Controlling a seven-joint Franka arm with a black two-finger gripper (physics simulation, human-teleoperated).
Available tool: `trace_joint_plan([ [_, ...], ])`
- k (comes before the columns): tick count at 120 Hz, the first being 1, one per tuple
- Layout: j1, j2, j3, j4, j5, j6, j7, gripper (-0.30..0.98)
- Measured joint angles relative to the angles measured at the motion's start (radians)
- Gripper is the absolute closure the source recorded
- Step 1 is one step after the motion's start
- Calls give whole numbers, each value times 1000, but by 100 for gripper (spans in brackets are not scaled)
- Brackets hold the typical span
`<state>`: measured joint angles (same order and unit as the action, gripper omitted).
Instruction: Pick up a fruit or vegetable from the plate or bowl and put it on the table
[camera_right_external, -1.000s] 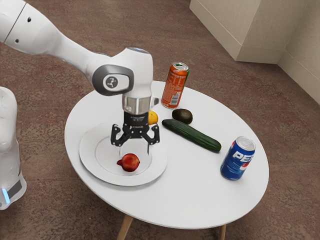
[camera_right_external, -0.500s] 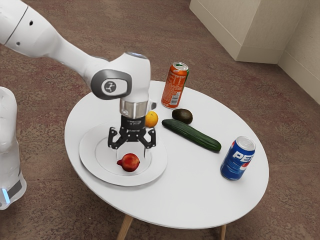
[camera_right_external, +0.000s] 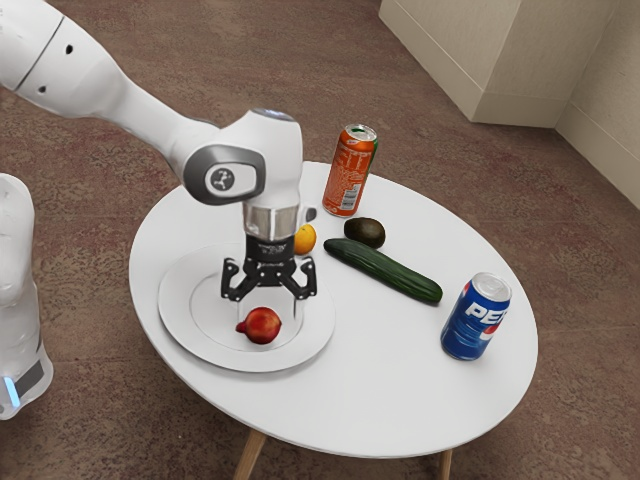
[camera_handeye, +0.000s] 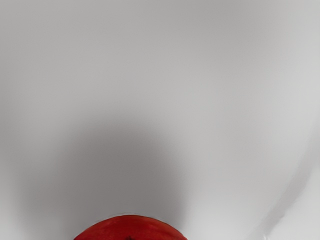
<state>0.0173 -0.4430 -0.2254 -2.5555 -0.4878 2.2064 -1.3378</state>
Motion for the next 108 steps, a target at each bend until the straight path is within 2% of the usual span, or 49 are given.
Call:
trace_joint_plan([
  [82, -8, 58, -17, -3, -37, 60, 11, 0],
  [88, -8, 60, -17, -4, -41, 62, 11, 5],
  [108, -5, 59, -17, -4, -45, 66, 5, 36],
])
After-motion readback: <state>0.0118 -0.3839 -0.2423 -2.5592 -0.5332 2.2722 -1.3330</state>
